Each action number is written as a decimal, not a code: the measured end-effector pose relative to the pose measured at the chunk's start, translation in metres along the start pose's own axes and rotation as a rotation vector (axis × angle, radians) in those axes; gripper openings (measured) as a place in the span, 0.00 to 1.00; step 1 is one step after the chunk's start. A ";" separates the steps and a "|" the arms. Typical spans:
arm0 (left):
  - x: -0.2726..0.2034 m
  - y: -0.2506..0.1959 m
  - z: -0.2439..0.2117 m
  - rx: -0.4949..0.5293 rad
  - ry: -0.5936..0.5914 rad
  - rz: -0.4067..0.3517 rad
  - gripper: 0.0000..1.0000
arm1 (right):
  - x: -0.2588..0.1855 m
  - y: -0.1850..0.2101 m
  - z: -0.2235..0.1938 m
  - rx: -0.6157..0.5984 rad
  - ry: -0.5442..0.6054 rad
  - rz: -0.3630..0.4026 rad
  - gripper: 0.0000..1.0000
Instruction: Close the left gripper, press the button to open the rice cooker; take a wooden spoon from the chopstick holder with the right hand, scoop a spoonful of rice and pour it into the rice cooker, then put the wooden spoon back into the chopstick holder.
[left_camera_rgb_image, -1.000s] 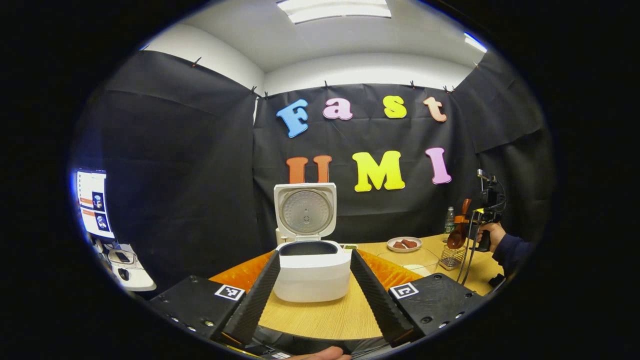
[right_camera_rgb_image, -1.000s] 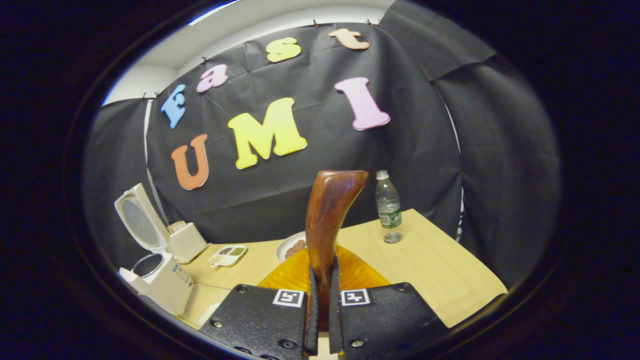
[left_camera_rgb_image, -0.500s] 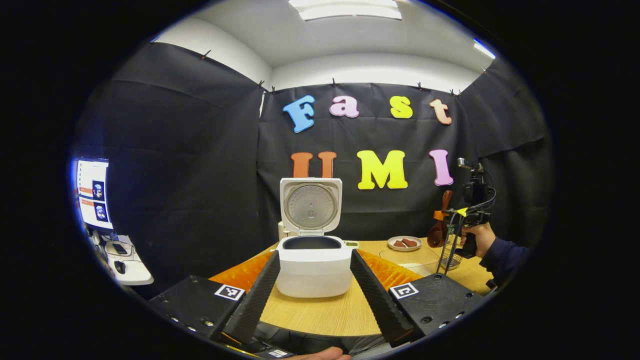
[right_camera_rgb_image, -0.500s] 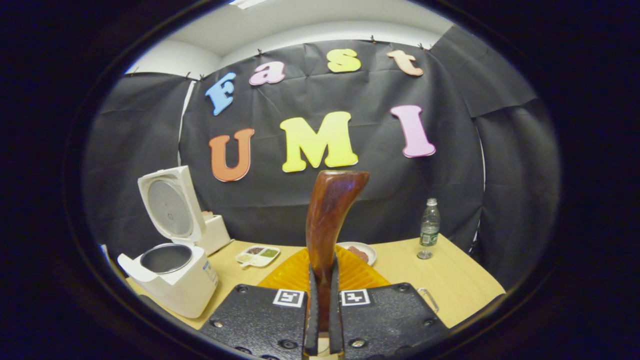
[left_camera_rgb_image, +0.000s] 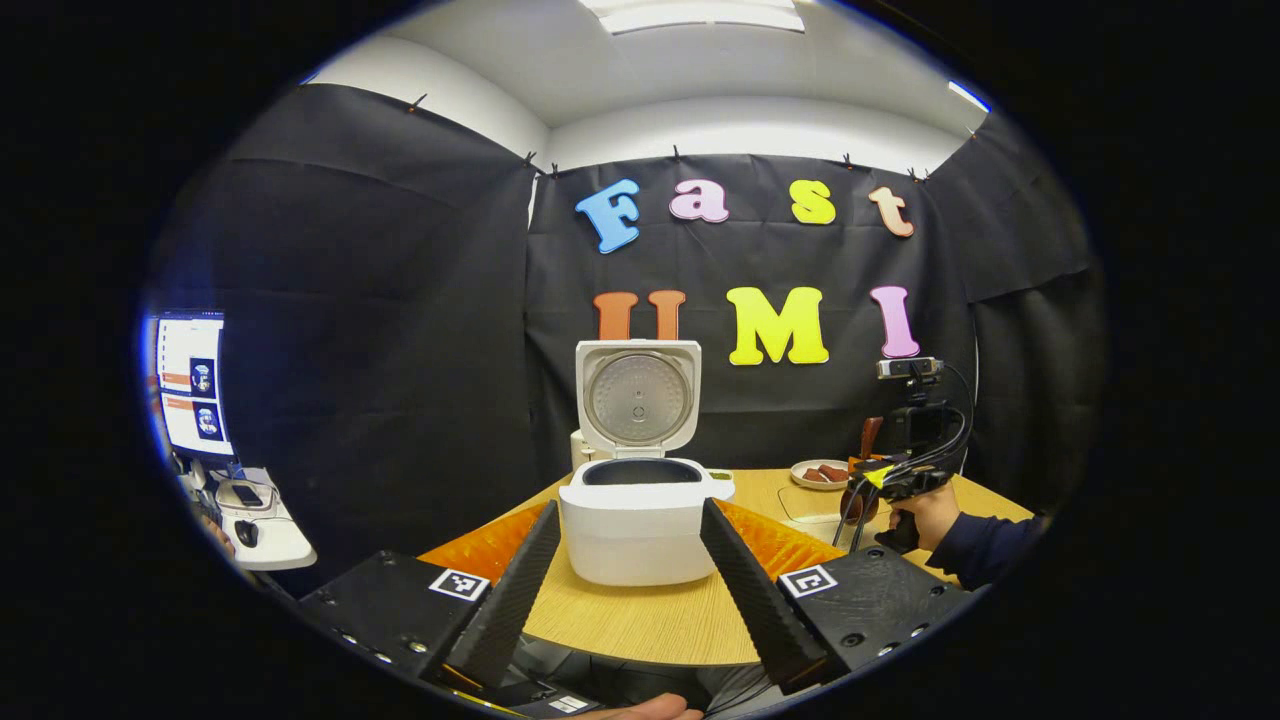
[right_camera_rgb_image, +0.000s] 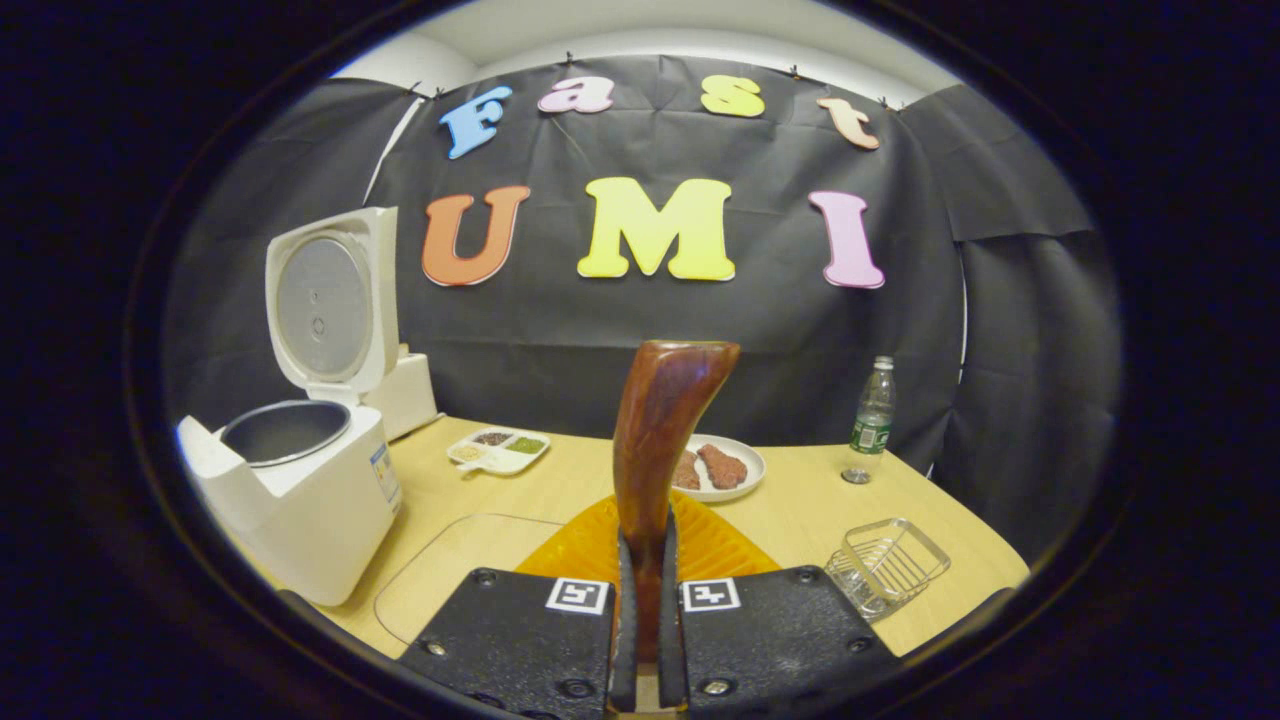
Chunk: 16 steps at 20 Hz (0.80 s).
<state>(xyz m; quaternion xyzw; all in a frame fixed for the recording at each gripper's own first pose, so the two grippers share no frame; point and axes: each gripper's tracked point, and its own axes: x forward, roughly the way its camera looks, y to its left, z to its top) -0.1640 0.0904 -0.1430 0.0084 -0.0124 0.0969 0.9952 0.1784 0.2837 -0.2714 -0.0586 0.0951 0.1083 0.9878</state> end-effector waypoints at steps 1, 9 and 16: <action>0.001 0.002 -0.002 -0.002 0.003 0.002 0.90 | 0.002 -0.001 -0.004 -0.025 -0.002 -0.016 0.13; 0.003 0.014 -0.012 -0.036 0.029 0.021 0.90 | 0.002 0.028 -0.045 0.118 0.090 0.067 0.14; 0.003 0.010 -0.011 -0.030 0.029 0.014 0.88 | -0.012 0.072 -0.043 0.426 0.212 0.249 0.14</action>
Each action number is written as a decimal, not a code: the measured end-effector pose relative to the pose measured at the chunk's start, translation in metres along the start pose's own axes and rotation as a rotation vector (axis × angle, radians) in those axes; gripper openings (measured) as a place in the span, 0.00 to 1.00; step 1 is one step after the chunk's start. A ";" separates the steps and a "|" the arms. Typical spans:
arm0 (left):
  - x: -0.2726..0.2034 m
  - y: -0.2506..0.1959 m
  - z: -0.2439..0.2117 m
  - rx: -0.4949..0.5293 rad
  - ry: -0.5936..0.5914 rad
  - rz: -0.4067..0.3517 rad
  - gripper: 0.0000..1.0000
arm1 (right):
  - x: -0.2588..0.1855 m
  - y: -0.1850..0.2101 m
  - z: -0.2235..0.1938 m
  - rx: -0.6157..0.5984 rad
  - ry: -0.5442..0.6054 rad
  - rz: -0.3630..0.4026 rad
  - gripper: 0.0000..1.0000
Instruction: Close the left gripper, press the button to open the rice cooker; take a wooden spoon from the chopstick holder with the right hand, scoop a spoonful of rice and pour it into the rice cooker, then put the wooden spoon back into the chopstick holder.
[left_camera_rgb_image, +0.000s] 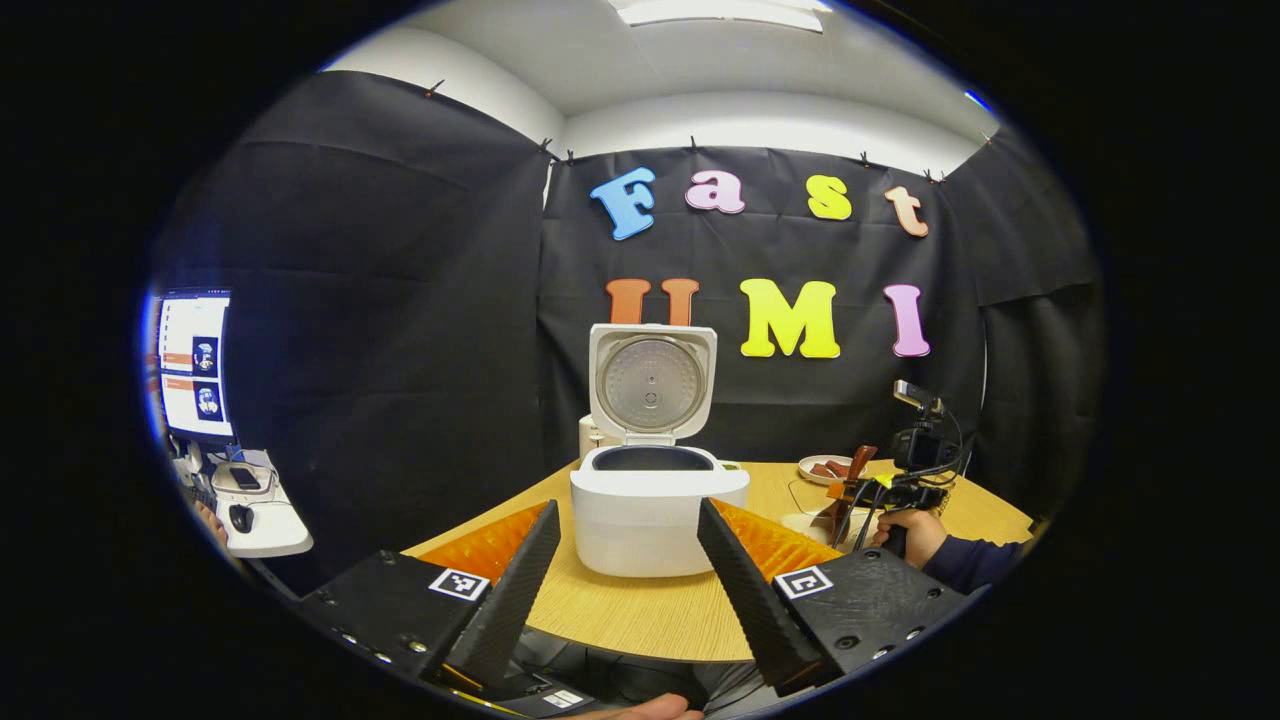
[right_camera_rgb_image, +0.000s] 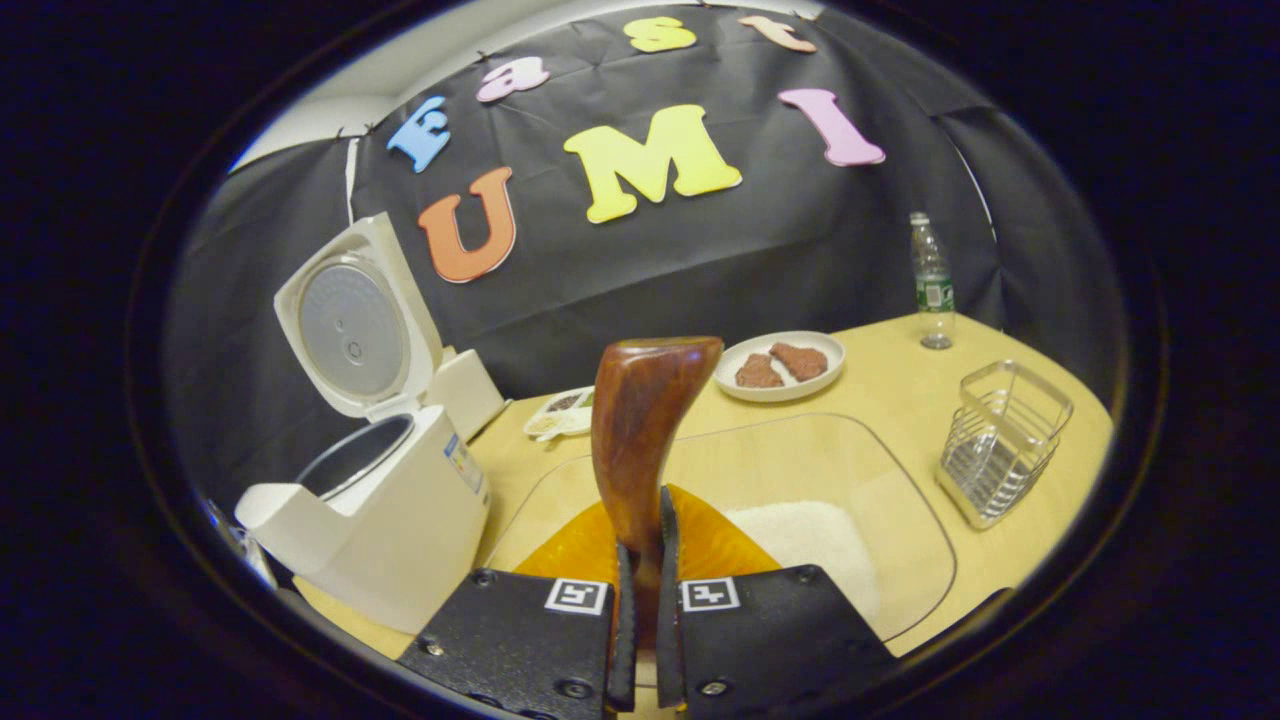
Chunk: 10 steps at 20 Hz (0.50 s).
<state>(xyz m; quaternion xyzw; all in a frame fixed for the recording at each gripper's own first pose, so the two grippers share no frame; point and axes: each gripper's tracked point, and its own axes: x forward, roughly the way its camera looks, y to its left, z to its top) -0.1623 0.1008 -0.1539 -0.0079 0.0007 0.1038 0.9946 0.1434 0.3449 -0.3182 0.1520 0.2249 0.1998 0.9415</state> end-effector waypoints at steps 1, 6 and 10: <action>0.000 0.000 0.000 0.003 -0.001 0.000 0.88 | 0.001 0.006 -0.001 0.049 0.016 0.033 0.14; 0.000 -0.006 -0.002 0.016 0.007 -0.005 0.89 | -0.002 0.001 0.013 0.262 0.033 0.083 0.14; 0.001 -0.009 0.000 0.032 0.002 -0.008 0.88 | -0.014 -0.031 0.034 0.428 -0.021 0.076 0.13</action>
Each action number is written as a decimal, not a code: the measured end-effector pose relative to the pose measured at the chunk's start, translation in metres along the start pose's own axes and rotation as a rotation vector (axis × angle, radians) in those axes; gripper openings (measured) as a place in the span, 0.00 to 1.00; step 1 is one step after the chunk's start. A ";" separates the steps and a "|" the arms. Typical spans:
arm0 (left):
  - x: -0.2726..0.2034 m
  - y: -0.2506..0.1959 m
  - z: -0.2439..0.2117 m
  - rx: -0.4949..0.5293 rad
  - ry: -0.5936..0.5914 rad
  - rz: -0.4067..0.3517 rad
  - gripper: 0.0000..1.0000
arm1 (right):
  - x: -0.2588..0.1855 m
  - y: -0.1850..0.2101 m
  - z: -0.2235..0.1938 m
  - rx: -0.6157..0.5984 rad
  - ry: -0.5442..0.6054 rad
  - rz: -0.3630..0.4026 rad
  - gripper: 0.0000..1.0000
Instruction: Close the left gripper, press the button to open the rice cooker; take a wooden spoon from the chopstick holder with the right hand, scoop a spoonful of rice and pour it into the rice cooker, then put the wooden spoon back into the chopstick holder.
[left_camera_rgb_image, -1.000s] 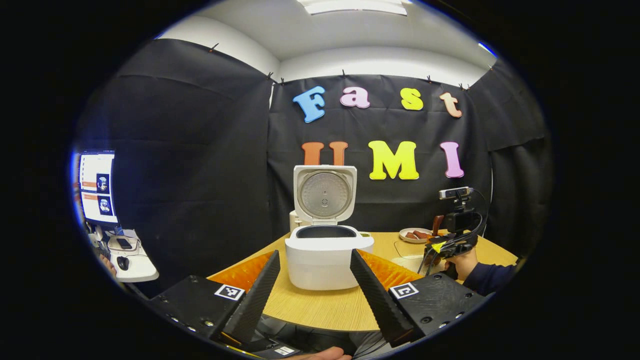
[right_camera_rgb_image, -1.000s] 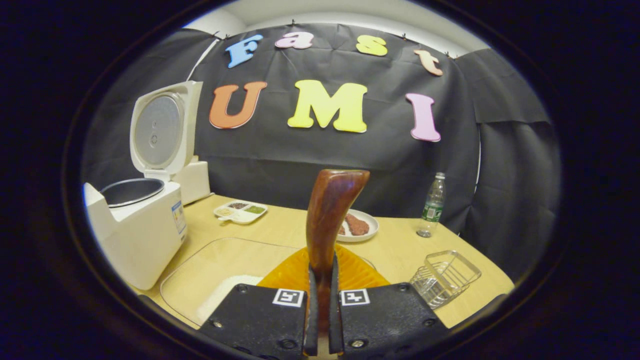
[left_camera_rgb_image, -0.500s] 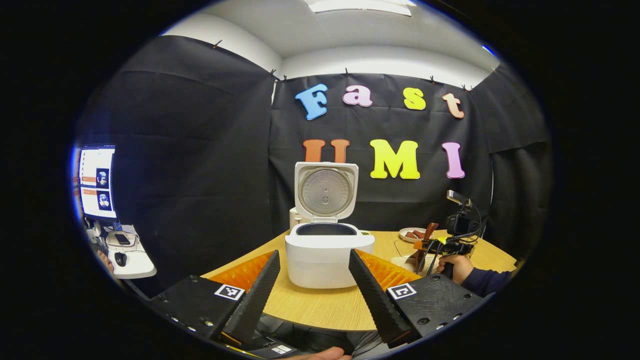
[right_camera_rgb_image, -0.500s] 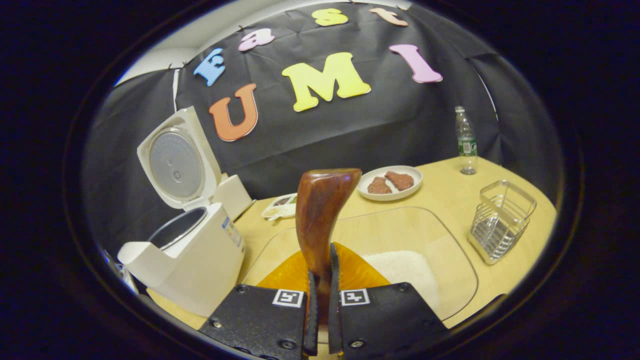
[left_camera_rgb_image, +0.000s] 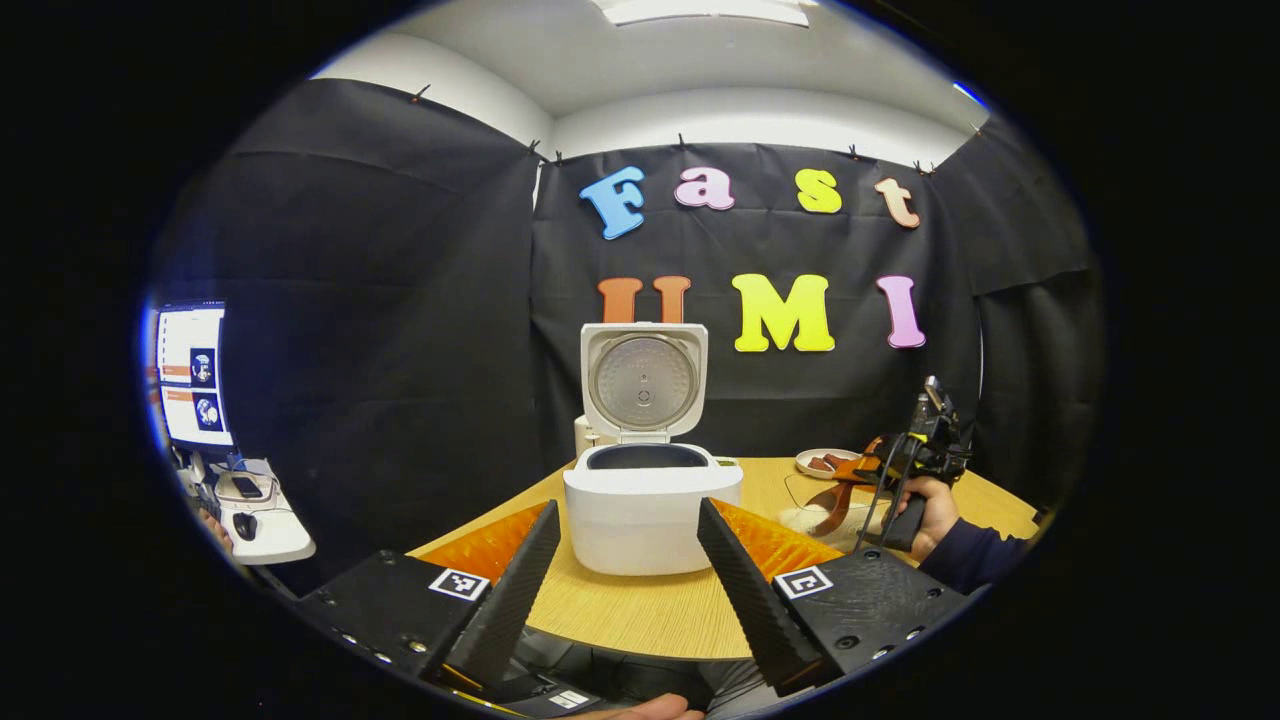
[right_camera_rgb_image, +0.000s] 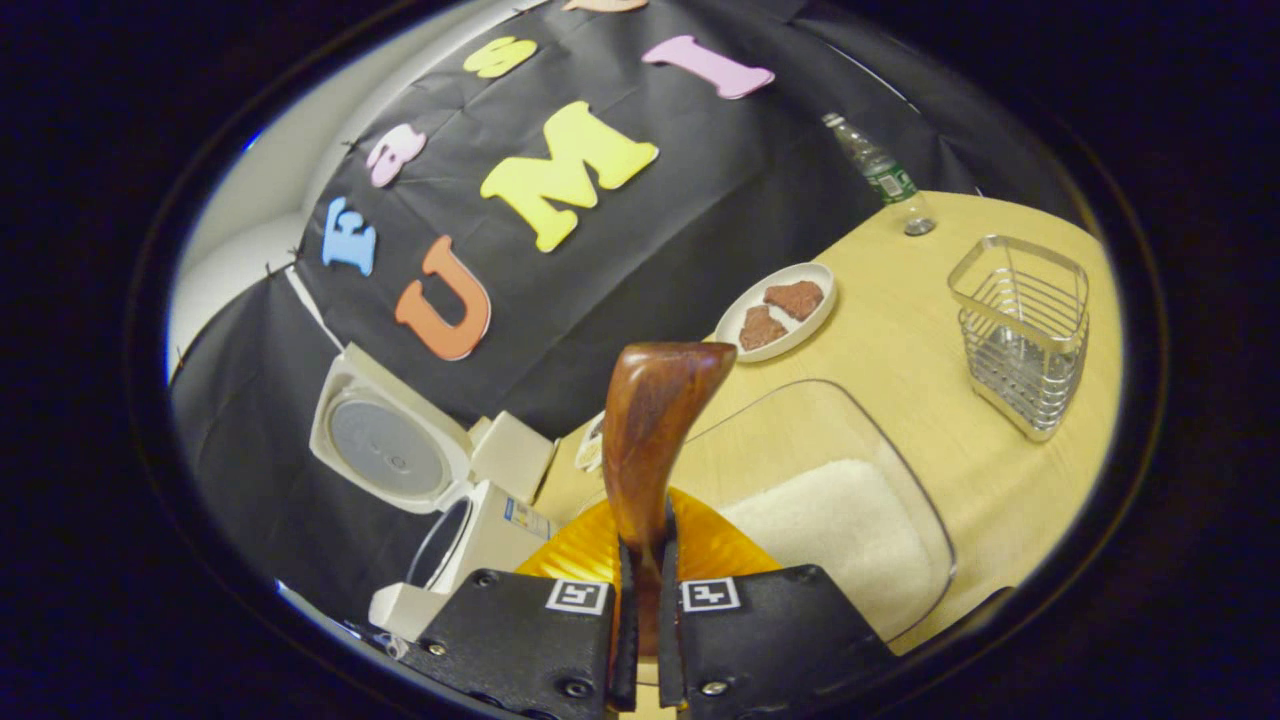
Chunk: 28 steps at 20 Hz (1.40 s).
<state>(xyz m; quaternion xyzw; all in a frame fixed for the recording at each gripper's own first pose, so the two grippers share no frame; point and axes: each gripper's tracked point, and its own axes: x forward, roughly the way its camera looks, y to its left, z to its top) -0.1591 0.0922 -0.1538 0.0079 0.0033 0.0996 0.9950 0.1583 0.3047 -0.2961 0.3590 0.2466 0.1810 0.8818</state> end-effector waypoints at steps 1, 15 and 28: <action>-0.001 -0.001 0.001 0.001 -0.002 -0.003 0.88 | -0.004 -0.007 0.010 0.045 -0.018 0.002 0.13; -0.010 -0.012 0.016 0.035 -0.048 -0.022 0.89 | -0.030 0.021 0.048 0.541 0.016 0.245 0.11; -0.022 0.050 0.021 -0.039 -0.052 0.010 0.90 | 0.031 0.160 0.028 0.475 0.132 0.268 0.08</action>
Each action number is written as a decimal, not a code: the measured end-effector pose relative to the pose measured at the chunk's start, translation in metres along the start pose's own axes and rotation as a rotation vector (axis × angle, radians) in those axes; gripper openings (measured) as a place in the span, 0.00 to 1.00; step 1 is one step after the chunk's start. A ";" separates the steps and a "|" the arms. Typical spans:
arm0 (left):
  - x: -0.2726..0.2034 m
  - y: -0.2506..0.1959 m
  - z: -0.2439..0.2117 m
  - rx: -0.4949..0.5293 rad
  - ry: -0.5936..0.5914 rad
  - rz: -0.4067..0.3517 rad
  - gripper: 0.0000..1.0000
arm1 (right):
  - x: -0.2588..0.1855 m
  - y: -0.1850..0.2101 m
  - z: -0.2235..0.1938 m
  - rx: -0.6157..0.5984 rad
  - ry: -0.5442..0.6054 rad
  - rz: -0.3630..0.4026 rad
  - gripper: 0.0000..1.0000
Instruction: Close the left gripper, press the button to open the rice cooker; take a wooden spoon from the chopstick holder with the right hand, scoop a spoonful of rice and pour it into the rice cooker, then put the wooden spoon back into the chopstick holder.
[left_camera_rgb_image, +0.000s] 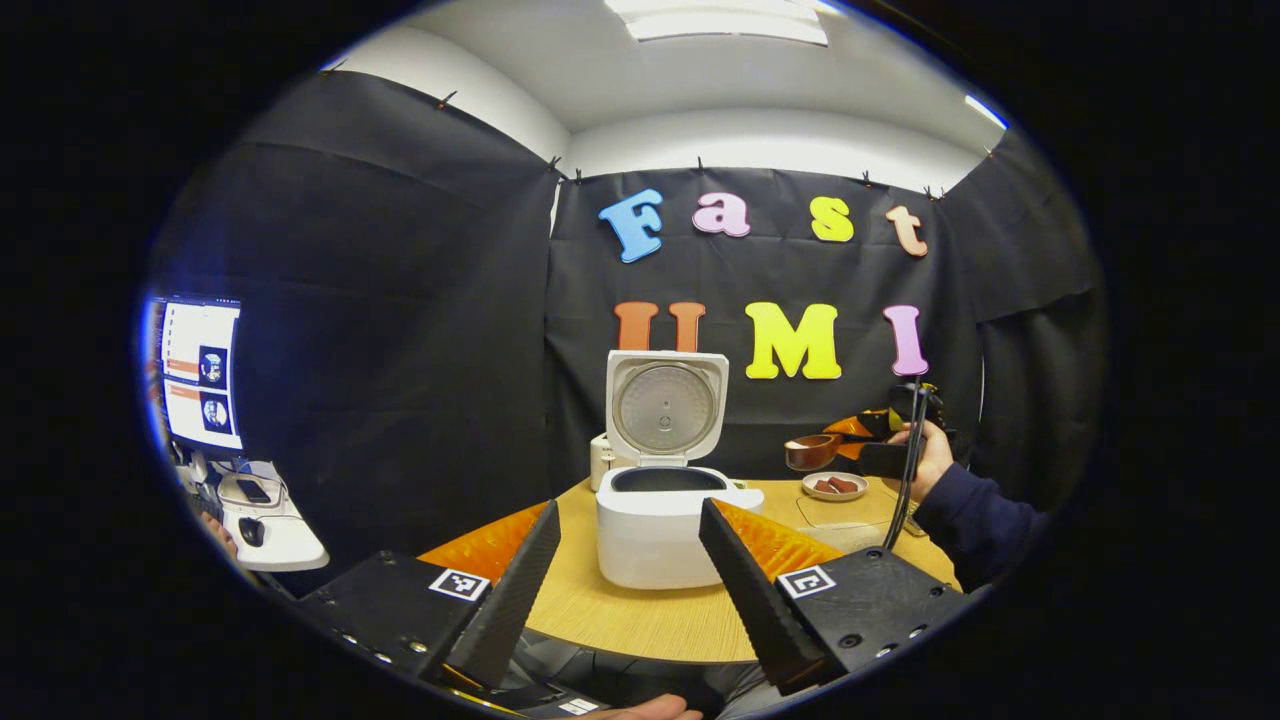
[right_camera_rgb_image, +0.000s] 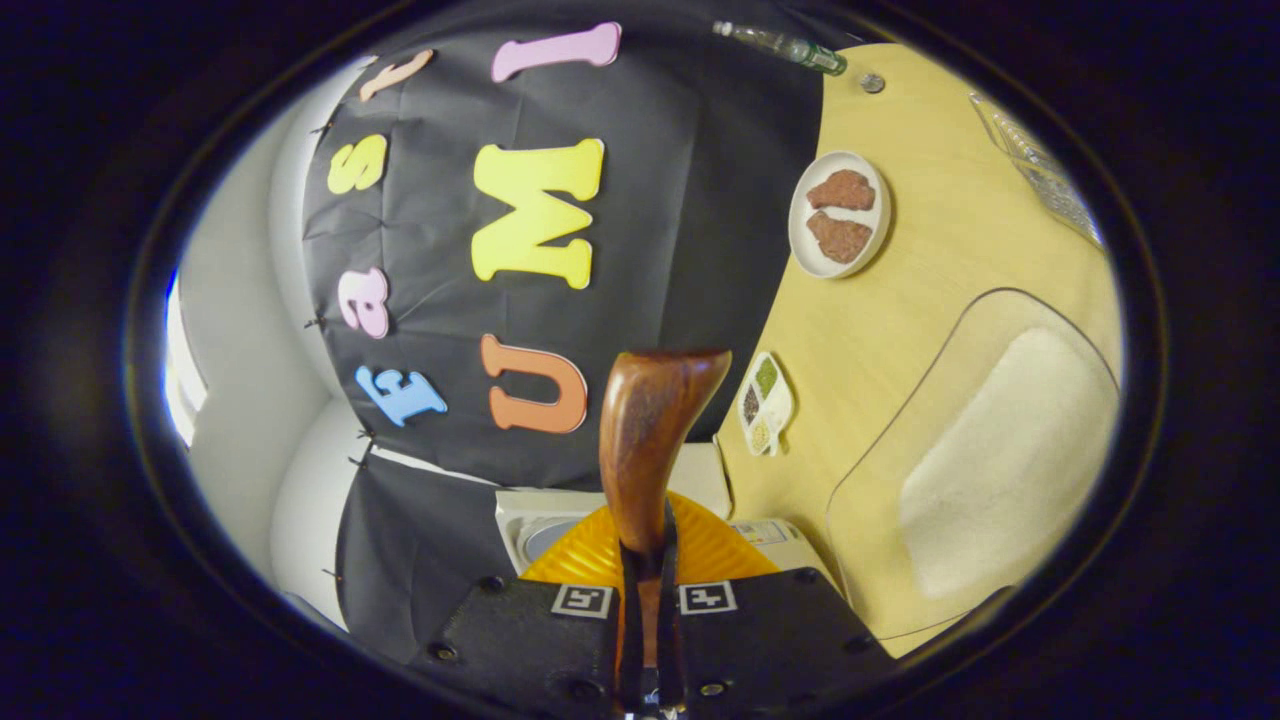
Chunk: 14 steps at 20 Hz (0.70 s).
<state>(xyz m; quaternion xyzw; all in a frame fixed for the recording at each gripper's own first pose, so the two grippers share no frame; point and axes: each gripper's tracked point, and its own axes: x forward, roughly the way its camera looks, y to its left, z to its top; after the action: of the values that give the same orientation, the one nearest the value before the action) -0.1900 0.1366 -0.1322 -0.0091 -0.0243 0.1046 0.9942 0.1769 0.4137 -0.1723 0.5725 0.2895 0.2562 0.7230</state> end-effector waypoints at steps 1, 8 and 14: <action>0.000 0.008 -0.003 0.014 0.007 0.017 0.89 | 0.010 0.007 -0.007 -0.044 0.005 -0.006 0.11; -0.008 0.036 -0.010 0.015 0.023 0.043 0.89 | 0.082 0.025 -0.067 -0.263 0.066 -0.083 0.11; -0.015 0.052 -0.017 -0.005 0.022 0.060 0.89 | 0.106 0.029 -0.111 -0.454 0.100 -0.165 0.11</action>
<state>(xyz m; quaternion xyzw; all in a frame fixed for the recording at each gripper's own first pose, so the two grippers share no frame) -0.2152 0.1844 -0.1509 -0.0137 -0.0133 0.1341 0.9908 0.1712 0.5698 -0.1771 0.3565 0.3057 0.2824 0.8365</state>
